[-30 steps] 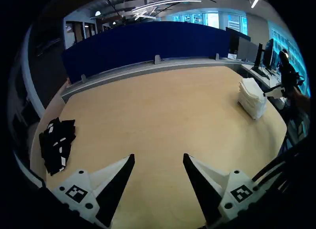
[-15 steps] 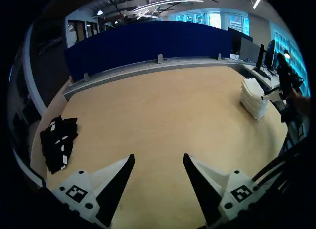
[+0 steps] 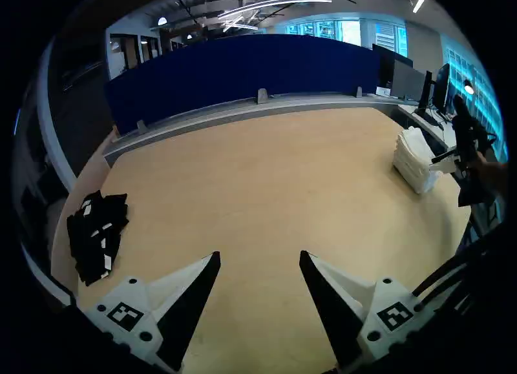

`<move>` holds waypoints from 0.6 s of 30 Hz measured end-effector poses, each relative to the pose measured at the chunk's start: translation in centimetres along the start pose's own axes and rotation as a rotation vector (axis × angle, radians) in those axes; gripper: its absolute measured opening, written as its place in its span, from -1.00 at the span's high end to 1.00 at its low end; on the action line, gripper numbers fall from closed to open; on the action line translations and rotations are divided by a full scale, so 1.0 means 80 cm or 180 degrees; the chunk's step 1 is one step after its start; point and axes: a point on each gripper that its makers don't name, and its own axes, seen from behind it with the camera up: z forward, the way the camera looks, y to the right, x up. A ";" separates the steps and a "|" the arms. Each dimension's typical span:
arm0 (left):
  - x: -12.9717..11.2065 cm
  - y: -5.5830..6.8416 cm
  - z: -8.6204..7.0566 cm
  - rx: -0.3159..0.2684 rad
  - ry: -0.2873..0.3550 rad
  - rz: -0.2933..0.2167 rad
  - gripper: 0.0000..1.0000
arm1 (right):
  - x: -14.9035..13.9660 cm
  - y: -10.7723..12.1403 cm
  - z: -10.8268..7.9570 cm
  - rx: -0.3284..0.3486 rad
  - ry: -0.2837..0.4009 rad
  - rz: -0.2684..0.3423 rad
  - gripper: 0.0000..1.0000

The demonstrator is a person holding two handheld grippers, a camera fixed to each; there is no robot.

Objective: Fold towel

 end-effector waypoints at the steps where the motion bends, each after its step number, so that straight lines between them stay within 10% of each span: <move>1: 0.000 0.000 0.000 -0.0001 0.0000 0.0001 -0.81 | 0.004 0.000 -0.001 -0.0002 0.0015 -0.0002 -1.00; 18: -0.001 -0.001 0.003 0.0009 -0.0009 -0.0015 -0.81 | 0.082 0.003 -0.002 0.0003 0.0295 -0.0052 -1.00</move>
